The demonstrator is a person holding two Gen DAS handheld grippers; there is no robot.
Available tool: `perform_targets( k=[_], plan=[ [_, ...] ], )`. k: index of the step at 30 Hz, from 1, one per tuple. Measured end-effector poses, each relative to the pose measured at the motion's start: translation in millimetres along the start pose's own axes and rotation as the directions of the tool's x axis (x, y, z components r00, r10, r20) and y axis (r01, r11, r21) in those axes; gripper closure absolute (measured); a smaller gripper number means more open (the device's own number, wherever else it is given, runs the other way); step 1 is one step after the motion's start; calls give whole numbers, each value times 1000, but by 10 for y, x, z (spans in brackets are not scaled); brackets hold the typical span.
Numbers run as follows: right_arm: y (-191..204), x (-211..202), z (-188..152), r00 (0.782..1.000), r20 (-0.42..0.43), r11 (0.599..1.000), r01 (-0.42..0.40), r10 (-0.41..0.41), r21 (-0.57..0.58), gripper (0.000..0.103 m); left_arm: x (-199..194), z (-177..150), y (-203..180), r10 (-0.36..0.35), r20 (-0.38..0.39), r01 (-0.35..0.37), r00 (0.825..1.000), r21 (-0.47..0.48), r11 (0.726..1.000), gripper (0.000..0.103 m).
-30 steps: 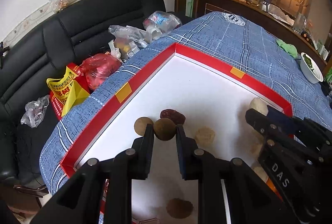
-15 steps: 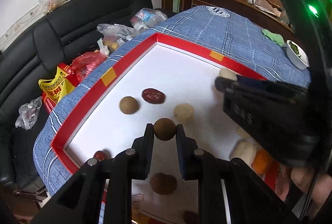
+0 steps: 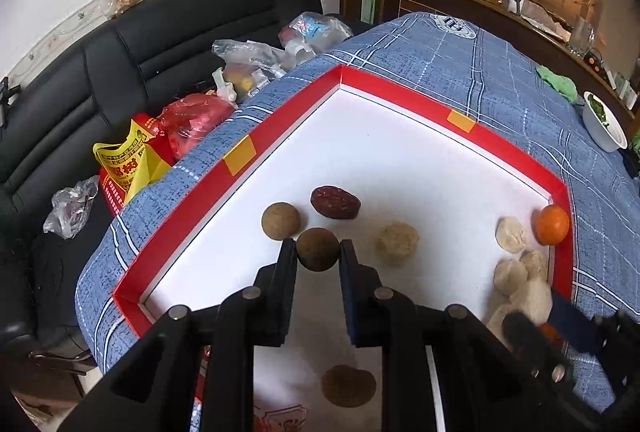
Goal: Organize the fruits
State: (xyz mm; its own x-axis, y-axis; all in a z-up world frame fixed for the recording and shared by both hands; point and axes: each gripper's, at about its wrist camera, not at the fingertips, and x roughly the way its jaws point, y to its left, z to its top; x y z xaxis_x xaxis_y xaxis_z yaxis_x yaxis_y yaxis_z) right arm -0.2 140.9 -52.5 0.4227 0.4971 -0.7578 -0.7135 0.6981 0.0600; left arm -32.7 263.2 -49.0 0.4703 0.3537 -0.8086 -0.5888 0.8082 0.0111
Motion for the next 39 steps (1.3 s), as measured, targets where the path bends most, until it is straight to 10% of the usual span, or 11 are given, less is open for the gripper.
perform_targets(
  k=[19,22,24,25,30,39],
  plan=[
    [-35,229,310,1000,19,999,16,-16,28,74,48,11,97,11,-12,-11,1000,-20,1000,84],
    [-9,293,303,1000,4,1000,9,-9,22,73,44,11,83,-18,-12,18,1000,-18,1000,71],
    [-2,308,304,1000,-4,1000,20,-20,16,54,25,8,112,38,4,-38,999,-34,999,31],
    [-25,288,298,1000,3,999,30,-30,30,47,5,6,132,43,18,-42,999,-44,998,27],
    [-191,92,251,999,31,996,29,-32,84,17,-104,-45,155,12,25,-11,1000,-54,999,25],
    [-172,-541,107,988,150,999,39,-42,24,3,-422,-201,49,-11,54,12,998,-25,1000,19]
  ],
)
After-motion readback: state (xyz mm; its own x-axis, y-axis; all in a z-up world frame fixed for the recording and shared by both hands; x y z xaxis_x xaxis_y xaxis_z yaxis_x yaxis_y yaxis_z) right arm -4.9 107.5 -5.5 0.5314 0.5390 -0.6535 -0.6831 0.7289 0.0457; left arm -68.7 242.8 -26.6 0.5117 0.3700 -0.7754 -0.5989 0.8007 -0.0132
